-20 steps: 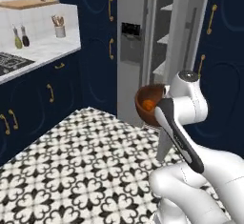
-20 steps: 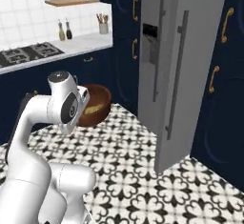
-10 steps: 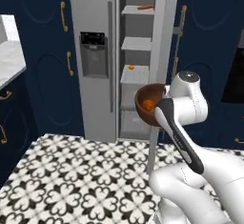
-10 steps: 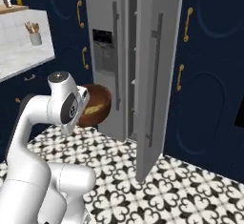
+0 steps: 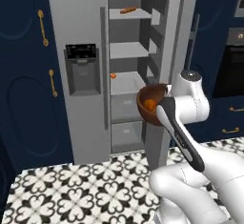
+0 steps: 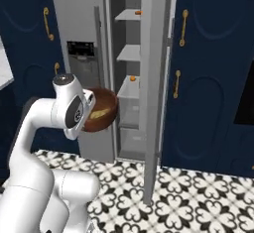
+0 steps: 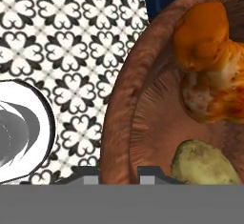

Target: Pick the chicken drumstick and potato from their plates and place them in the bowl. Then put the bowl in the fridge.

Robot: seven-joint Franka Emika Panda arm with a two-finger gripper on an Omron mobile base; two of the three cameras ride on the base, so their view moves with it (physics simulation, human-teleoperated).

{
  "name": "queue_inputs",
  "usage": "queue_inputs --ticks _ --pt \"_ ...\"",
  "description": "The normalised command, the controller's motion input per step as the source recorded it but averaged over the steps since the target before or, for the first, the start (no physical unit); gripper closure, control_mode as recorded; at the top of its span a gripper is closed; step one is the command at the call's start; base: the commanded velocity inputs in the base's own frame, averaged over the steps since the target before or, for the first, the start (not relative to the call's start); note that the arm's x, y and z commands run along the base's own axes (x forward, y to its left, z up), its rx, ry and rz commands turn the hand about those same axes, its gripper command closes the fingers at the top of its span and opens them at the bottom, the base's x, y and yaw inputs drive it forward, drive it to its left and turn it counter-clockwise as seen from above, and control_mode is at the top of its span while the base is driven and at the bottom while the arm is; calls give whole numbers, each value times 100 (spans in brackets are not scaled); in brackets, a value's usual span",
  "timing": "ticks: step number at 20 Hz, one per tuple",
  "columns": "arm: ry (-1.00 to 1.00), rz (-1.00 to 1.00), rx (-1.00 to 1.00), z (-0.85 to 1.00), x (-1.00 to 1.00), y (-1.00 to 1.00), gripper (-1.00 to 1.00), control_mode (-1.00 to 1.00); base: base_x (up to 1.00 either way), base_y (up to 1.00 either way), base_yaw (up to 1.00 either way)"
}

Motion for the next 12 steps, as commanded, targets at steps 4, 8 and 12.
queue_inputs --ticks 4,8,12 --pt "0 0 0 0 0 0 100 100 52 100 -49" --pt "0 0 0 0 0 0 100 100 63 94 -49" --pt "0 0 0 0 0 0 100 100 94 51 -34"
